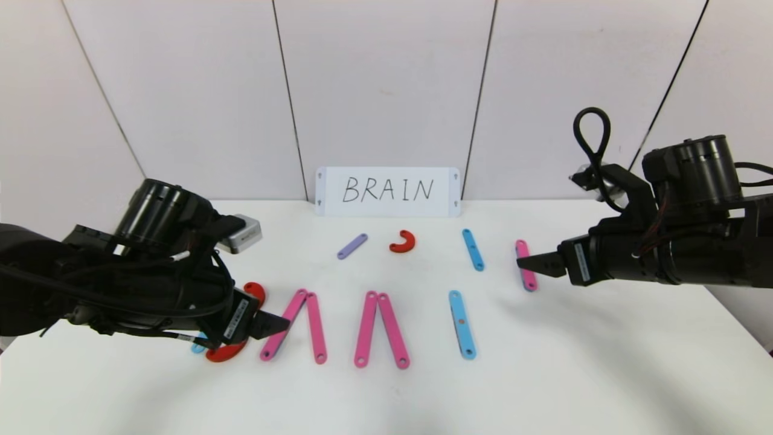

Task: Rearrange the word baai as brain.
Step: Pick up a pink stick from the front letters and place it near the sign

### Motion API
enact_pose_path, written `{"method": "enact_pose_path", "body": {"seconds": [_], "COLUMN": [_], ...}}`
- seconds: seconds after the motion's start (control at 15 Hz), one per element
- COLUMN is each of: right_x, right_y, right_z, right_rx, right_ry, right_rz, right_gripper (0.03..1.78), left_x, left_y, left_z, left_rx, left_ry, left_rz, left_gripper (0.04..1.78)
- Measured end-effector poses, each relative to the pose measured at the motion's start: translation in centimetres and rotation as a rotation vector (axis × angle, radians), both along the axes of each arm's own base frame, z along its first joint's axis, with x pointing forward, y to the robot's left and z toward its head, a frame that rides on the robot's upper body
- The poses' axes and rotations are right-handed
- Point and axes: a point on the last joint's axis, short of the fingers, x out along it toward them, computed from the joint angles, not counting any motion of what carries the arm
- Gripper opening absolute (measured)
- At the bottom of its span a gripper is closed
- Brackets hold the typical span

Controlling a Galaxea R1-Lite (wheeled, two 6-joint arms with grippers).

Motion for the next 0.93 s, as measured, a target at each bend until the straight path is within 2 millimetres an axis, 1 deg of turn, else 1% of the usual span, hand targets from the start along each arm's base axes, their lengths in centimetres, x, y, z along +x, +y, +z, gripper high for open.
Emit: {"method": "enact_pose_path", "body": {"seconds": [0.2, 0.4, 0.6, 0.93], "right_x": [0.1, 0.1, 0.1, 0.1], "right_y": [0.0, 0.0, 0.0, 0.0], "right_z": [-0.1, -0.2, -0.2, -0.3], "right_rx": [-0.001, -0.003, -0.004, -0.006], "right_ry": [0.005, 0.007, 0.007, 0.008], "right_rz": [0.000, 0.000, -0.004, -0.005], "right_gripper": [1.70, 1.70, 1.70, 1.70], "left_x": [0.6, 1.9, 2.6, 3.5], "left_y": [-1.1, -1.7, -2.0, -2.2], "left_z": [-1.6, -2.7, -3.4, -3.8], "left_rx": [0.057, 0.104, 0.113, 0.122], "left_ry": [0.038, 0.052, 0.073, 0.079], "left_rz": [-0.071, -0.120, -0.124, -0.115], "left_gripper": [1.74, 1.74, 1.74, 1.74]}}
